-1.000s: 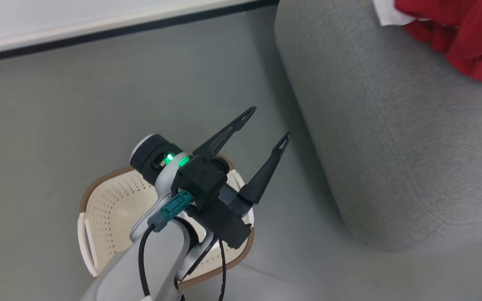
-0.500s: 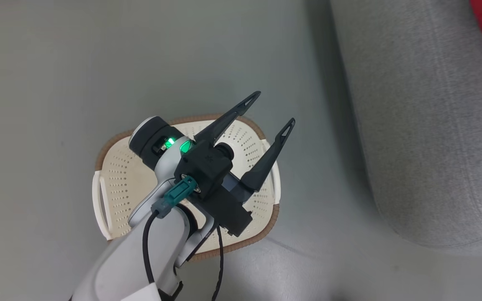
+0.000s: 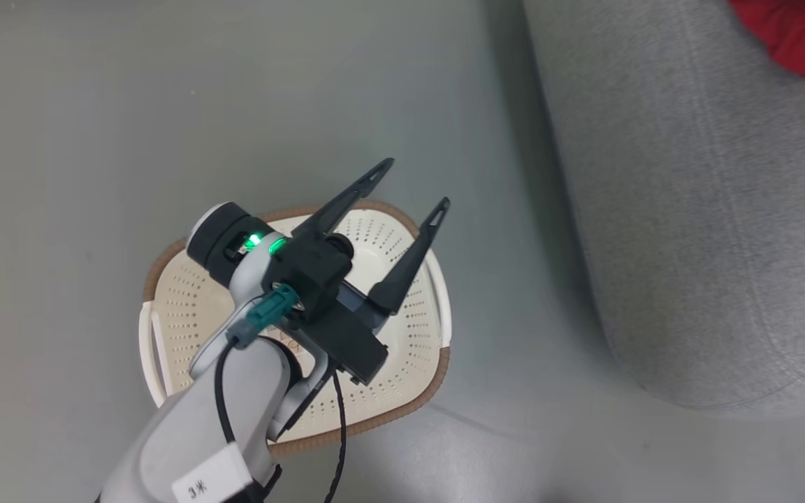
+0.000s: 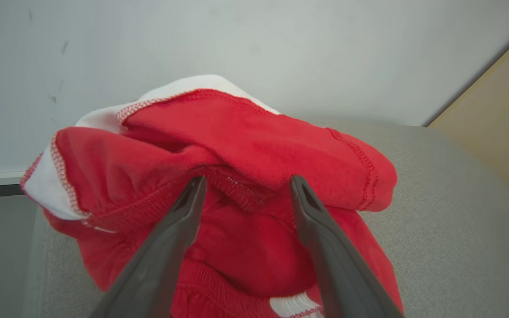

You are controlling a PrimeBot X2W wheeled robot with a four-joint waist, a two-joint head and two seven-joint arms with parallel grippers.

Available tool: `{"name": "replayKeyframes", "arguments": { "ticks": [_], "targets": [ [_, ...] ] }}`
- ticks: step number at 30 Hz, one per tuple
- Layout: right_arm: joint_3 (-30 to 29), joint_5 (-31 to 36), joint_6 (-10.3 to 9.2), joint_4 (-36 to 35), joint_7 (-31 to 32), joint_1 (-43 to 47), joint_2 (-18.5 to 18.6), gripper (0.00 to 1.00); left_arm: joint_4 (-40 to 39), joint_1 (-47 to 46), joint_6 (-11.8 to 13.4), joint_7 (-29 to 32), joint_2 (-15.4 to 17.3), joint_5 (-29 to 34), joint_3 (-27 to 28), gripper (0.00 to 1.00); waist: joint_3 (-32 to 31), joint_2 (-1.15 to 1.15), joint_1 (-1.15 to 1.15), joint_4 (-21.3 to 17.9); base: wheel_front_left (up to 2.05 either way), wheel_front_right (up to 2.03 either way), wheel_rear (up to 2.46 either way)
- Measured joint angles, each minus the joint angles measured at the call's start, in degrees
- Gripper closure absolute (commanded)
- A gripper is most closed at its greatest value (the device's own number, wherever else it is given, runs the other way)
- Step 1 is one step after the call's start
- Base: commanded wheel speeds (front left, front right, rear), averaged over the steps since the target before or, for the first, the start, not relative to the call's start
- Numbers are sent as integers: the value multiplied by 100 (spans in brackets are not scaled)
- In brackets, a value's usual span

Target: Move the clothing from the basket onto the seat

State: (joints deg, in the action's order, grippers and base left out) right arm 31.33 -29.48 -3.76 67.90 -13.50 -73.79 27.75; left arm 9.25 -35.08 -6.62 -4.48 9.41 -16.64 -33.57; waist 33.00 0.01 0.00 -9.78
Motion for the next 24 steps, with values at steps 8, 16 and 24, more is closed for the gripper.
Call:
{"name": "replayKeyframes", "arguments": {
  "ticks": [8,16,24],
  "targets": [
    [73,-31,151,91,-74,401,-392,0,441,41,-1,-171,-5,-183,125,0,-340,-1,0,-230,0,0,0],
    [208,30,431,91,-79,750,-611,0,868,297,-2,-408,-70,-425,214,0,-884,-1,0,-467,0,0,0],
    [181,30,634,-64,-81,979,-698,0,1221,567,67,-706,-255,-643,430,0,-1628,-2,-1,-609,0,0,0]
  ]
}}
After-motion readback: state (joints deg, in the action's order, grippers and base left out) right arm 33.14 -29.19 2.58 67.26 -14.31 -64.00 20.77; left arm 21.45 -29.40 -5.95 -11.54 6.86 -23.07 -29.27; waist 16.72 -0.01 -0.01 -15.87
